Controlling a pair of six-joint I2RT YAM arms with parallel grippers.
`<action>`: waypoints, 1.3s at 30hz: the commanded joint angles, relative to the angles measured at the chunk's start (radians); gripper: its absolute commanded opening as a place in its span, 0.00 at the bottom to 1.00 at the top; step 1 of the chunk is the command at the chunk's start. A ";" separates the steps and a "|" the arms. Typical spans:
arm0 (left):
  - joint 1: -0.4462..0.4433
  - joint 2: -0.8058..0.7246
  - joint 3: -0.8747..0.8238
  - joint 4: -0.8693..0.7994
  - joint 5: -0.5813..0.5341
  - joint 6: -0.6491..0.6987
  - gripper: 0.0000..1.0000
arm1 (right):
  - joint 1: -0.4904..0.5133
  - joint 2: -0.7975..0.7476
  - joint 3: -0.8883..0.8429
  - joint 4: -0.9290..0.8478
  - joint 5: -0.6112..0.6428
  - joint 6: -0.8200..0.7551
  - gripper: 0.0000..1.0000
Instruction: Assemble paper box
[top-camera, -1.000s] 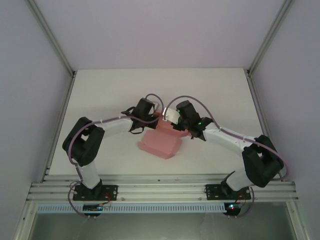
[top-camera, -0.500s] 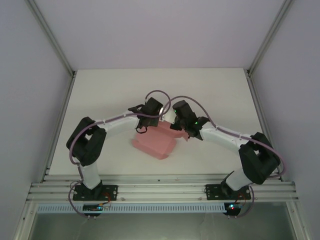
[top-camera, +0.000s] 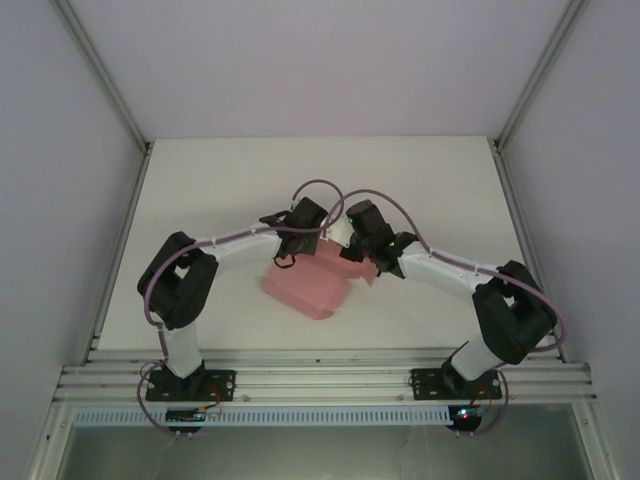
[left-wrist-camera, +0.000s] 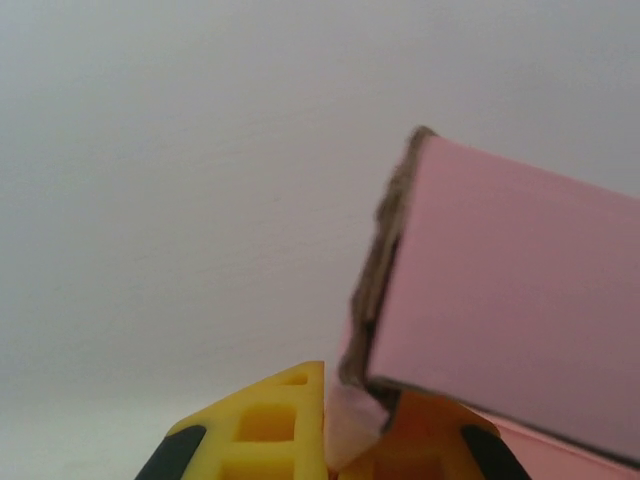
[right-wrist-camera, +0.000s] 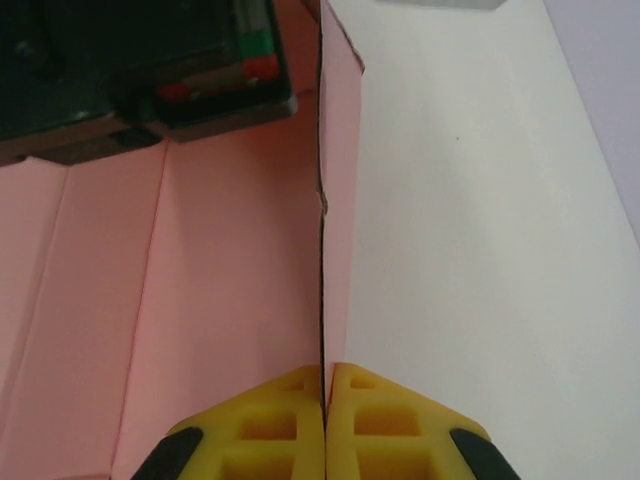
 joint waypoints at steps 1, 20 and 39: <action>0.040 -0.028 -0.103 0.085 -0.022 0.045 0.00 | 0.003 -0.018 0.045 -0.009 0.000 0.064 0.40; 0.041 -0.339 -0.291 0.281 0.011 0.029 0.00 | -0.174 -0.254 -0.030 0.007 0.004 0.501 0.99; 0.043 -0.364 -0.324 0.358 0.146 -0.074 0.00 | -0.125 -0.143 -0.143 0.386 -0.074 0.903 0.99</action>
